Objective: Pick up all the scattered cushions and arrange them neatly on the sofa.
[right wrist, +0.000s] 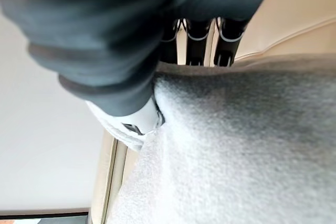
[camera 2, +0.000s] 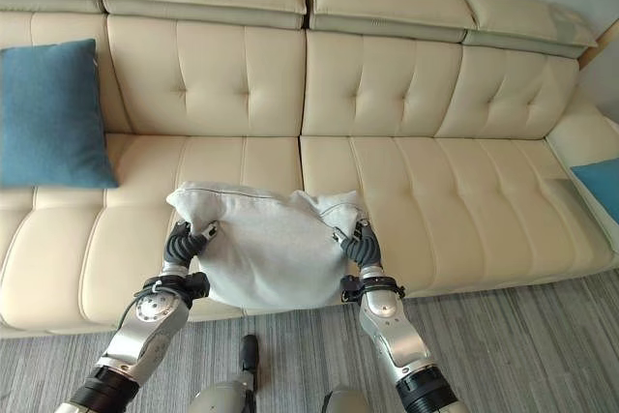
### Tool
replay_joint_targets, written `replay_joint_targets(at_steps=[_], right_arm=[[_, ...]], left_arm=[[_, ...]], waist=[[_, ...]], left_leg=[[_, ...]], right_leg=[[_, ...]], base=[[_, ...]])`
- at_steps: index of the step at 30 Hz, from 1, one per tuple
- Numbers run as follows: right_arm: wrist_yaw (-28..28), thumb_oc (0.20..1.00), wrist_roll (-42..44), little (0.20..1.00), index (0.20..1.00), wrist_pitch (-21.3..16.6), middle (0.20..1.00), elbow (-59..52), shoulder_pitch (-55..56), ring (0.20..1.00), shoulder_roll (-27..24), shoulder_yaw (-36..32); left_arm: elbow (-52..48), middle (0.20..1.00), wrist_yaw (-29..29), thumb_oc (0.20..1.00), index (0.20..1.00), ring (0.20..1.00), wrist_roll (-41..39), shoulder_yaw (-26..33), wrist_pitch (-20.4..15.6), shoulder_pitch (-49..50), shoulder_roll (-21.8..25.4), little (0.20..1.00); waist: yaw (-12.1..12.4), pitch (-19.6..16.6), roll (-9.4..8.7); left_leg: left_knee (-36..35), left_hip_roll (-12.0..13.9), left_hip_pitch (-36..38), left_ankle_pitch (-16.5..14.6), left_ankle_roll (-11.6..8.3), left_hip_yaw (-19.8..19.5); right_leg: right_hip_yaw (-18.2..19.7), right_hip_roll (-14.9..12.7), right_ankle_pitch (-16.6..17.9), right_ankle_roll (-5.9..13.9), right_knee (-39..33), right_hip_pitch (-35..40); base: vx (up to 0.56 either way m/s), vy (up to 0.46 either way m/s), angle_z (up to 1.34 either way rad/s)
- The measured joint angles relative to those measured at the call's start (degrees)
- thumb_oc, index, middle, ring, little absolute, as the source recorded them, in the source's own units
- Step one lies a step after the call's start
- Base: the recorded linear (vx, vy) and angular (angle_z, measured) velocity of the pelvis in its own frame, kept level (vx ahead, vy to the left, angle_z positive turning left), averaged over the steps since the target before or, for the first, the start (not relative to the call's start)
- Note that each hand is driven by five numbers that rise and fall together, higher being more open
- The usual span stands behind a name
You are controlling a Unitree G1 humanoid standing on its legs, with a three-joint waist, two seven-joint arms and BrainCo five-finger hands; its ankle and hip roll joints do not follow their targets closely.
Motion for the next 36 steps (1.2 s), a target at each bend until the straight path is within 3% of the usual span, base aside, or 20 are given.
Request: replay_joint_targets(at_steps=[2,4,6,8,9,10,12,14,17,21,29,30,33,34,35,36], right_arm=[[0.07,0.2,-0.37,0.2,0.2,0.03,0.2,0.0,0.08,0.2,0.09,-0.04],[0.08,0.2,-0.69,0.2,0.2,0.12,0.2,0.02,0.12,0.2,0.12,-0.16],[0.04,0.2,-0.69,0.2,0.2,0.14,0.2,0.09,0.46,0.2,0.11,-0.47],[0.02,0.2,-0.69,0.2,0.2,0.23,0.2,0.54,0.65,0.2,0.23,-0.28],[0.17,0.2,-0.73,0.2,0.2,0.25,0.2,1.18,0.49,0.2,0.46,-0.04],[0.22,0.2,-0.75,0.2,0.2,0.25,0.2,1.89,-0.06,0.2,0.37,0.04],[-0.35,0.2,-0.73,0.2,0.2,0.29,0.2,2.38,-2.61,0.2,-1.34,0.76],[-1.41,0.2,-0.72,0.2,0.2,0.3,0.2,3.79,-6.71,0.2,-2.91,1.61],[-4.26,0.2,-0.71,0.2,0.2,0.38,0.2,6.62,-17.23,0.2,-5.11,1.44],[-7.05,0.2,-0.67,0.2,0.2,0.33,0.2,11.15,-28.21,0.2,-6.92,1.93],[-9.22,0.2,0.39,0.2,0.2,0.25,0.2,24.16,-43.89,0.2,-8.35,8.61],[-9.3,0.2,0.43,0.2,0.2,0.23,0.2,24.41,-45.2,0.2,-8.15,8.68],[-9.23,0.2,0.46,0.2,0.2,-0.77,0.2,29.36,-48.47,0.2,-7.93,11.01],[-9.3,0.2,0.48,0.2,0.2,-0.91,0.2,30.3,-49.61,0.2,-7.85,10.98],[-9.73,0.294,0.48,0.294,0.294,-1.39,0.294,31.55,-51.34,0.294,-7.87,10.86],[-9.91,1.0,0.48,1.0,1.0,-1.43,1.0,33.07,-52.63,1.0,-7.88,10.88]], left_arm=[[-0.01,0.2,-0.06,0.2,0.2,0.2,0.04,0.11,-0.01,0.08,0.02,0.2],[-0.02,0.2,-0.34,0.2,0.2,0.2,0.05,0.49,-0.04,0.1,-0.24,0.2],[0.01,0.2,-0.43,0.2,0.2,0.2,0.05,0.51,-0.03,0.14,-0.53,0.2],[-0.02,0.2,-0.58,0.2,0.2,0.2,0.12,0.52,-0.01,1.02,-0.59,0.2],[-0.16,0.2,-0.58,0.2,0.2,0.2,0.22,0.84,-0.02,2.03,-0.51,0.2],[-0.16,0.2,-0.57,0.2,0.2,0.2,0.45,1.24,-0.01,2.6,-1.08,0.2],[-0.1,0.2,-0.05,0.2,0.2,0.2,2.31,2.09,-0.01,1.04,-2.43,0.2],[1.38,0.2,0.91,0.2,0.2,0.2,2.3,1.95,0.0,-2.88,-2.41,0.2],[6.16,0.2,3.82,0.2,0.2,0.2,2.27,0.37,-0.08,-13.99,-2.04,0.2],[13.66,0.2,6.58,0.2,0.2,0.2,2.24,-2.2,-0.24,-25.87,-1.03,0.2],[28.49,0.2,7.97,0.2,0.2,0.2,2.2,-8.63,-1.41,-41.64,5.25,0.2],[28.78,0.2,7.97,0.2,0.2,0.2,2.23,-8.75,-1.49,-43.14,6.34,0.2],[36.18,0.2,6.71,0.2,0.2,0.2,2.39,-11.51,-2.84,-48.94,7.77,0.2],[37.51,0.476,6.39,0.476,0.476,0.476,2.39,-11.99,-2.88,-50.77,7.79,0.476],[37.9,1.0,6.33,1.0,1.0,1.0,2.46,-11.8,-3.11,-52.53,7.76,1.0],[39.25,1.0,6.3,1.0,1.0,1.0,2.47,-11.83,-3.15,-53.73,7.81,1.0]], waist=[[-0.39,0.34,0.57],[-0.95,0.5,0.82],[-1.5,0.73,1.04],[-2.15,0.71,-0.3],[-2.07,0.31,-1.33],[-1.91,0.16,-0.94],[-1.75,-0.43,0.33],[-1.78,-0.49,0.21],[-2.55,-0.5,0.26],[-2.81,-0.5,0.3],[-3.57,-0.14,0.31],[-3.46,0.66,0.38],[-3.32,2.53,0.42],[-3.34,3.19,0.46],[-3.57,3.84,0.46],[-3.82,3.91,0.46]], left_leg=[[-0.23,0.08,0.83,0.19,-0.16,0.01],[-1.27,0.14,2.0,-0.09,-0.31,-0.34],[-1.28,-0.16,2.92,-0.58,-1.44,-1.28],[-1.3,-1.76,5.35,-1.47,-2.87,-1.92],[-1.31,-2.51,6.92,-2.53,-4.38,-2.11],[-1.33,-2.07,7.98,-3.31,-5.57,-2.58],[-1.32,1.15,7.65,-3.58,-7.3,-3.28],[-1.32,2.48,7.19,-3.19,-7.88,-3.49],[-1.21,3.91,4.61,-2.34,-9.05,-4.75],[-0.47,4.38,0.93,-1.98,-9.56,-4.87],[3.93,4.47,-10.54,-2.1,-10.14,-6.5],[3.92,4.54,-11.4,-1.91,-10.36,-6.52],[3.89,4.88,-12.54,-1.81,-10.53,-6.82],[4.01,4.9,-13.05,-1.73,-10.66,-7.13],[3.83,4.88,-13.91,-1.55,-10.89,-7.64],[3.77,4.99,-14.23,-1.51,-10.94,-7.78]], right_leg=[[-0.8,0.55,0.45,-0.4,-6.84,-0.34],[-0.46,1.49,3.34,-0.42,-14.91,-1.42],[0.57,2.15,9.28,-0.24,-24.75,-0.74],[0.34,1.38,13.22,-1.26,-26.98,1.45],[1.02,1.05,16.26,-3.12,-28.21,3.54],[0.95,1.54,18.94,-3.53,-29.03,4.86],[-0.45,4.69,18.95,-4.01,-29.88,5.38],[-1.0,6.17,18.91,-4.17,-29.66,4.84],[-1.95,7.71,19.64,-6.54,-29.64,2.61],[-2.24,8.12,21.0,-8.36,-29.62,-0.72],[-3.47,7.88,21.66,-9.11,-29.59,-9.25],[-3.46,8.02,22.65,-10.05,-29.59,-10.14],[-3.68,8.3,22.42,-9.81,-29.6,-11.21],[-3.76,8.32,22.49,-9.88,-29.59,-11.57],[-4.05,8.39,22.63,-10.05,-29.59,-12.36],[-4.25,8.52,22.69,-10.13,-29.59,-12.63]], base=[[0.1,-0.033,0.01],[0.12,-0.061,0.15],[0.12,-0.056,0.26],[0.19,-0.064,0.38],[0.18,-0.072,0.21],[0.15,-0.082,0.07],[0.1,-0.097,0.05],[0.04,-0.071,0.02],[-0.02,-0.058,0.09],[-0.05,-0.066,0.01],[-0.02,-0.05,0.12],[0.01,-0.053,0.0],[0.0,-0.025,0.02],[-0.01,-0.005,0.08],[0.0,0.0,0.08],[0.0,-0.009,0.07]])
